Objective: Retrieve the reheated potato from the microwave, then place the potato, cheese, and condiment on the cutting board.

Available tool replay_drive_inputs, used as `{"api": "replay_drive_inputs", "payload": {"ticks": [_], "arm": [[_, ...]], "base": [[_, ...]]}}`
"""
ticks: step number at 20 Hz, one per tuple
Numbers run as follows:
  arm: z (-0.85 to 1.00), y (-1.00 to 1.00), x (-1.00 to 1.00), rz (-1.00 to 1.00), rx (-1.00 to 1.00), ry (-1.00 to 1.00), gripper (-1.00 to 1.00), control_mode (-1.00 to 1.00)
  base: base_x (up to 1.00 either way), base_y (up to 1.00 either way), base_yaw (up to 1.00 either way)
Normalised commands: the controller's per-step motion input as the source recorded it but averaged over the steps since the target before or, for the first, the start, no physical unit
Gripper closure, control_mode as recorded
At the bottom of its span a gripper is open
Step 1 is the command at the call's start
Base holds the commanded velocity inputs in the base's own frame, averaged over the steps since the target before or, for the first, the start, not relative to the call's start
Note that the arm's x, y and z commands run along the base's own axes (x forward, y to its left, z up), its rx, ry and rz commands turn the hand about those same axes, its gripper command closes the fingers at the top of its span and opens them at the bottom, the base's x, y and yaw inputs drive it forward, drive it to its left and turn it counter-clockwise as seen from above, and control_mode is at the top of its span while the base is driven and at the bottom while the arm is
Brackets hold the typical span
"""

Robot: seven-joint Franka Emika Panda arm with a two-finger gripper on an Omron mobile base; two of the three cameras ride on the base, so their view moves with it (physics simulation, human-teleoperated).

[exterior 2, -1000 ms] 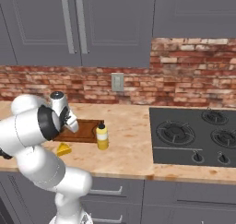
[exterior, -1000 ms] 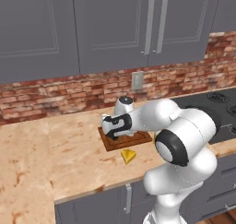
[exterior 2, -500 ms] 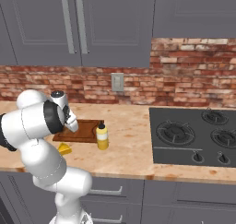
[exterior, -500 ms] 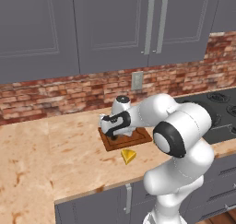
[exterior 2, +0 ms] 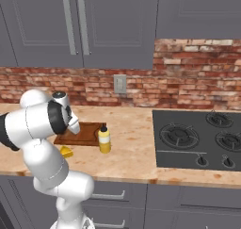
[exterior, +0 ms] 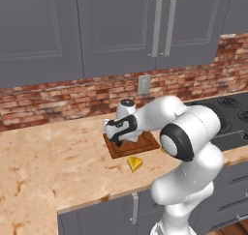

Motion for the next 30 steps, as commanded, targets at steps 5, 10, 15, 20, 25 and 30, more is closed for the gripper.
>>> {"api": "replay_drive_inputs", "payload": {"ticks": [5,10,15,20,25,30], "arm": [[-0.24,0.02,0.03,0.00,0.00,0.00,-1.00,-1.00],[-0.08,-0.02,0.00,0.00,0.00,0.00,-1.00,-1.00],[-0.01,0.00,-0.07,0.00,0.00,0.00,-1.00,-1.00],[0.01,0.00,-0.13,-0.03,0.00,0.00,-1.00,-1.00],[0.17,0.00,-0.11,-0.05,0.00,-0.02,-1.00,-1.00],[0.22,0.00,-0.14,-0.06,-0.02,-0.08,-1.00,-1.00]], "base": [[0.00,0.00,0.00],[0.00,0.00,0.00],[0.00,0.00,0.00],[0.00,0.00,0.00],[0.00,0.00,0.00],[0.00,0.00,0.00]]}}
